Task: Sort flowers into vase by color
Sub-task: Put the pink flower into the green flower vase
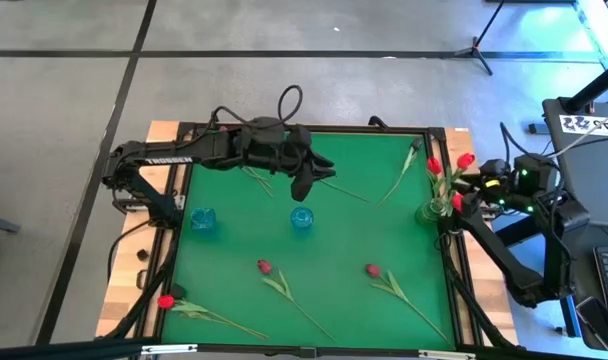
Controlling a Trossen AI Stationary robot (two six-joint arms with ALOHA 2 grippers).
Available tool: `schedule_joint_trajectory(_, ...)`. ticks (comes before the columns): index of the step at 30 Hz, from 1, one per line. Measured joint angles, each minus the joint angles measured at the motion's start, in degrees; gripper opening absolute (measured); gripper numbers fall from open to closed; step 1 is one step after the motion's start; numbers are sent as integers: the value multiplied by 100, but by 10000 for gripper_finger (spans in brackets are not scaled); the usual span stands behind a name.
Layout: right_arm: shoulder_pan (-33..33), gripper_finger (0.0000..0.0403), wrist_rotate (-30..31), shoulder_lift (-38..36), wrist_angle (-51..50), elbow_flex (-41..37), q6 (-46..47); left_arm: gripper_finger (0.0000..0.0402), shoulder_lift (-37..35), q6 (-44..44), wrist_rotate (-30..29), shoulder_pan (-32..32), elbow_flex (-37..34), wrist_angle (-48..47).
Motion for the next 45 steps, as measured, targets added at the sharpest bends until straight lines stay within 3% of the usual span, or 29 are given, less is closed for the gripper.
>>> schedule_joint_trajectory(8,0,253,151,752,-120,1374,3,178,-135,-34,-166,-34,-4,-781)
schedule_joint_trajectory(14,2,264,102,1333,182,2596,87,175,-500,-272,-228,-76,-4,-1463)
schedule_joint_trajectory(21,0,264,-361,1844,1787,3352,699,174,-683,-1670,-353,-697,-4,-3013)
schedule_joint_trajectory(27,0,264,-497,2080,3339,3205,873,174,-617,-3949,-869,-1668,-4,-4360)
schedule_joint_trajectory(31,0,264,-499,2271,4130,3049,1057,174,-623,-5877,-1011,-2466,-4,-4749)
schedule_joint_trajectory(34,0,264,-536,2470,4509,2958,1279,174,-560,-7274,-1071,-3088,-69,-4760)
schedule_joint_trajectory(42,4,264,-1413,2863,4807,2904,1366,174,-294,-11193,-1212,-4550,-788,-4744)
schedule_joint_trajectory(45,4,264,-1441,2877,4822,2904,1365,174,-285,-11864,-1054,-4889,-1098,-4510)
